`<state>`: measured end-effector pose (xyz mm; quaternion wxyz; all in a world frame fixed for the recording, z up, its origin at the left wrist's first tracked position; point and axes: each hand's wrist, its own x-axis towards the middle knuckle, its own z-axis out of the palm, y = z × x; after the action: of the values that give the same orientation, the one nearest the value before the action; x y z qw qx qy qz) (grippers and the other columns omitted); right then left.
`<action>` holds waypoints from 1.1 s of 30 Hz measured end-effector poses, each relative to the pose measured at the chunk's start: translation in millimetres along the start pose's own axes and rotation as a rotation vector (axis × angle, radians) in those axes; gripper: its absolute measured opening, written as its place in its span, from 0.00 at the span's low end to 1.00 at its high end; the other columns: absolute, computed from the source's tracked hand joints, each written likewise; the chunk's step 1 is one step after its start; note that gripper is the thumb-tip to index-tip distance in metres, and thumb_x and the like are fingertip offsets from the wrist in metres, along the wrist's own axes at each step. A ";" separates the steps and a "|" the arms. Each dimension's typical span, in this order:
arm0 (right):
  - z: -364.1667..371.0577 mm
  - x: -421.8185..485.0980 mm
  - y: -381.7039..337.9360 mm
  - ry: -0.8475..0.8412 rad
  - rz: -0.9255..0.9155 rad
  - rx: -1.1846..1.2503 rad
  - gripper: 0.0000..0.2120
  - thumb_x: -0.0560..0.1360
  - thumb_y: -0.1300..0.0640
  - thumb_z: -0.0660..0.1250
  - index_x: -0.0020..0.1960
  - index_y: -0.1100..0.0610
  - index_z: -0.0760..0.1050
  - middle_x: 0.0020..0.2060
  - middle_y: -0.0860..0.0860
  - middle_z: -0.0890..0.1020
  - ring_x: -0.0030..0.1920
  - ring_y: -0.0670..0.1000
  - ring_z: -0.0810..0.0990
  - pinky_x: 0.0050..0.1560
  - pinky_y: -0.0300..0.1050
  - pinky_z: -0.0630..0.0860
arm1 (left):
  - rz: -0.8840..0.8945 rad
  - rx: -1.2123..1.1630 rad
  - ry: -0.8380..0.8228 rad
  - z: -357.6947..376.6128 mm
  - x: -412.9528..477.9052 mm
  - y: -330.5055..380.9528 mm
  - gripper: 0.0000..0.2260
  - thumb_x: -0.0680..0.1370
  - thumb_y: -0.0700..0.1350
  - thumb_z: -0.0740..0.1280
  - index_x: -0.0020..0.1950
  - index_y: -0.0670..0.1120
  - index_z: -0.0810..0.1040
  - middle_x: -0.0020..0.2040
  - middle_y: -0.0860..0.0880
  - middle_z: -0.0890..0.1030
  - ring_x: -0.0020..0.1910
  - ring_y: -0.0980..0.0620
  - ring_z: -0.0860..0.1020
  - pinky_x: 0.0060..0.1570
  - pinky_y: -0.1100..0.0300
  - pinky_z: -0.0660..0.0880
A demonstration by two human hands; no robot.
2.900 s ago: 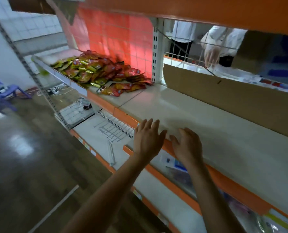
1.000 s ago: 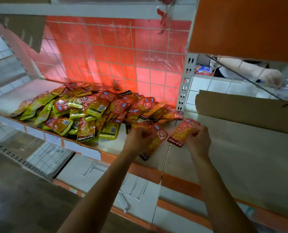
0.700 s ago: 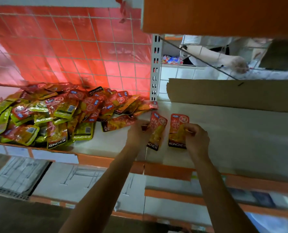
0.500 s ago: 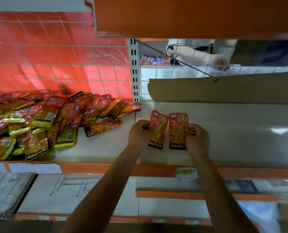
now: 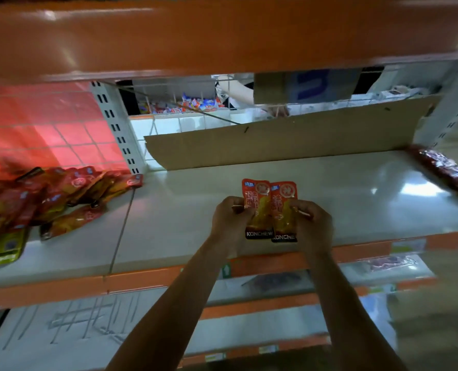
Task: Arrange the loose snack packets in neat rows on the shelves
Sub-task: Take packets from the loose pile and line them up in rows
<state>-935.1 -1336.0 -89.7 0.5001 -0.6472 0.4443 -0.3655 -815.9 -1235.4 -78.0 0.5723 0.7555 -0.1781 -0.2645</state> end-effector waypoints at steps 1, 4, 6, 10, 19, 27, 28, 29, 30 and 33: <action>-13.8 5.6 4.1 0.009 0.006 0.011 0.11 0.74 0.64 0.66 0.51 0.52 0.82 0.47 0.49 0.83 0.48 0.50 0.83 0.49 0.51 0.81 | 0.008 0.000 -0.003 15.1 -2.0 2.6 0.05 0.76 0.40 0.69 0.51 0.45 0.77 0.48 0.47 0.83 0.44 0.52 0.82 0.44 0.57 0.80; -55.2 22.4 17.0 0.030 0.028 0.051 0.14 0.73 0.66 0.66 0.47 0.47 0.81 0.46 0.48 0.84 0.46 0.50 0.83 0.48 0.55 0.82 | 0.021 -0.010 -0.011 58.9 -9.0 11.6 0.05 0.76 0.41 0.69 0.50 0.47 0.76 0.46 0.50 0.82 0.43 0.55 0.82 0.38 0.64 0.77; -81.3 33.4 25.6 0.052 0.045 0.047 0.17 0.73 0.67 0.65 0.43 0.45 0.80 0.46 0.49 0.84 0.46 0.51 0.83 0.48 0.57 0.81 | -0.002 -0.040 -0.023 87.5 -13.8 16.0 0.06 0.76 0.41 0.70 0.51 0.47 0.77 0.47 0.48 0.83 0.45 0.51 0.82 0.43 0.58 0.79; -124.8 54.3 39.0 0.103 0.067 0.080 0.16 0.73 0.69 0.65 0.44 0.48 0.80 0.45 0.54 0.84 0.46 0.56 0.84 0.48 0.60 0.81 | -0.040 -0.091 -0.040 137.7 -17.8 22.7 0.05 0.75 0.41 0.70 0.49 0.47 0.78 0.46 0.48 0.83 0.44 0.51 0.82 0.39 0.59 0.77; -175.6 99.6 47.7 0.211 0.128 0.167 0.13 0.75 0.68 0.61 0.48 0.53 0.80 0.49 0.55 0.82 0.46 0.55 0.84 0.44 0.56 0.82 | -0.002 -0.028 -0.087 207.6 8.6 38.0 0.11 0.76 0.42 0.70 0.57 0.48 0.76 0.51 0.50 0.81 0.47 0.54 0.81 0.45 0.56 0.79; -201.1 148.7 51.6 0.286 0.169 0.091 0.11 0.76 0.64 0.63 0.53 0.55 0.80 0.52 0.54 0.81 0.47 0.53 0.82 0.48 0.51 0.81 | 0.120 0.010 -0.260 263.1 52.3 55.3 0.31 0.73 0.35 0.71 0.70 0.55 0.65 0.53 0.49 0.80 0.50 0.53 0.81 0.47 0.58 0.79; -204.2 155.0 52.5 0.291 0.169 0.063 0.10 0.75 0.63 0.64 0.51 0.53 0.81 0.51 0.53 0.82 0.47 0.52 0.82 0.48 0.51 0.81 | 0.161 0.035 -0.274 270.1 56.1 57.1 0.33 0.72 0.35 0.72 0.71 0.57 0.65 0.52 0.52 0.80 0.49 0.55 0.81 0.45 0.60 0.79; -207.2 161.2 53.9 0.292 0.170 0.037 0.09 0.74 0.62 0.65 0.50 0.52 0.81 0.50 0.52 0.82 0.46 0.52 0.81 0.49 0.51 0.81 | 0.196 0.065 -0.279 276.3 59.2 58.1 0.33 0.72 0.34 0.72 0.70 0.58 0.67 0.51 0.54 0.79 0.48 0.57 0.81 0.43 0.62 0.80; -210.4 167.1 55.8 0.288 0.172 0.017 0.09 0.74 0.62 0.65 0.50 0.52 0.81 0.48 0.52 0.82 0.46 0.52 0.82 0.51 0.52 0.80 | 0.224 0.097 -0.283 282.3 62.0 58.4 0.32 0.71 0.34 0.72 0.69 0.58 0.69 0.52 0.54 0.79 0.48 0.57 0.81 0.44 0.62 0.80; -222.0 186.5 62.6 0.286 0.195 -0.009 0.09 0.74 0.61 0.66 0.49 0.51 0.81 0.48 0.52 0.83 0.46 0.51 0.81 0.50 0.50 0.79 | 0.299 0.234 -0.288 300.8 72.0 58.4 0.23 0.72 0.37 0.72 0.63 0.56 0.76 0.55 0.50 0.82 0.48 0.58 0.81 0.47 0.63 0.78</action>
<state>-1088.9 -1589.6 -93.5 0.4617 -0.5448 0.5733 -0.4017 -938.1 -1524.9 -97.7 0.4826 0.7363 -0.3972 -0.2594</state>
